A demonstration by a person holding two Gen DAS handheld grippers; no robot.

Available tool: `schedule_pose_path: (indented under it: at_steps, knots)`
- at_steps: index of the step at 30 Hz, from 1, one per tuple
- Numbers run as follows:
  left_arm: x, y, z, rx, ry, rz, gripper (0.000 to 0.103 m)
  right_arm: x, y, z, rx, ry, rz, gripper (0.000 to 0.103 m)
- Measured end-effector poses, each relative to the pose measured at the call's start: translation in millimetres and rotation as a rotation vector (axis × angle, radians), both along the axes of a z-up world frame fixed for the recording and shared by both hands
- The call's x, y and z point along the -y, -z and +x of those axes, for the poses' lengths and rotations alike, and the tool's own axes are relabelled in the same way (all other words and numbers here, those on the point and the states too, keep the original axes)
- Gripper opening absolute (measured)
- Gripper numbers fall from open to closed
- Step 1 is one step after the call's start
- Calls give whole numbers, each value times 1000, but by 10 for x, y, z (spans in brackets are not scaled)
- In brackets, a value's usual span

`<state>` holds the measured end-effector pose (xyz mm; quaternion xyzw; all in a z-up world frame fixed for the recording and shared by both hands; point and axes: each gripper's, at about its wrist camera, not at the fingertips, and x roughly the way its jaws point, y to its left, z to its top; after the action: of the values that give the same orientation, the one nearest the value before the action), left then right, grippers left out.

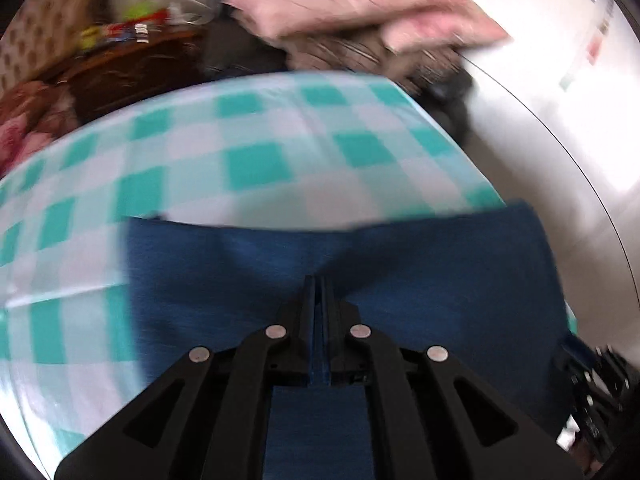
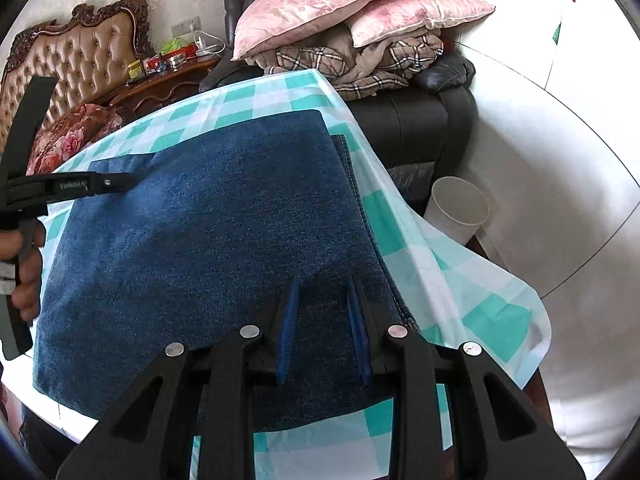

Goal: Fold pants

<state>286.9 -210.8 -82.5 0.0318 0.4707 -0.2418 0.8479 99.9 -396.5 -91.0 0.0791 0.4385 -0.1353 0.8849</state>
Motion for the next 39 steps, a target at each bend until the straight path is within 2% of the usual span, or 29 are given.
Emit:
schedule_pose_path:
  at_steps: [2,4,7,9,11,14,16,18,21,23,25,28,30,32,35,37,39]
  knots:
    - [-28,-86,-42,15,13,-30,9,-17,-64,14,-10,6,-9,27]
    - [73,-130,-134,7,90,-67,10,-69,-177,56,8,-11,1,27]
    - [239,-138,-283,-1,128,-73,10,-191,-334,271,45,-73,-17,27]
    - [354,-102,-352,-17,147,-82,10,-210,-374,523,53,-107,24,27]
    - [363,-47,-408,-25,131,-62,10,-193,-311,765,29,-124,41,27]
    - [260,82,-345,-48,104,-33,10,-124,-77,985,-48,-116,-20,24]
    - [108,76,-309,-27,81,-6,9,-22,-13,958,-39,-137,10,23]
    - [-73,35,-281,-1,24,16,10,65,-69,887,-38,-94,-22,22]
    - [-281,-28,-284,-10,-19,-18,10,167,-189,749,-20,5,-38,32]
    - [-245,-83,-394,3,23,-36,12,51,-236,708,-9,-38,-20,32]
    - [-184,-59,-477,-23,59,-69,14,-217,-249,727,0,-122,-33,32]
    - [-82,23,-575,-22,88,-42,15,-516,-141,800,-24,-217,-40,40]
    - [-66,80,-604,-15,99,-18,15,-607,-10,835,-71,-226,-110,40]
    - [-136,109,-587,-21,91,-31,15,-576,5,778,-70,-215,-134,41]
    - [-260,79,-585,-18,56,-33,15,-320,-74,633,-70,-105,-174,47]
    - [-308,40,-605,-13,33,-25,16,-95,-77,527,-74,-51,-142,47]
    - [-327,-1,-644,13,5,12,24,80,-56,432,-89,15,-149,50]
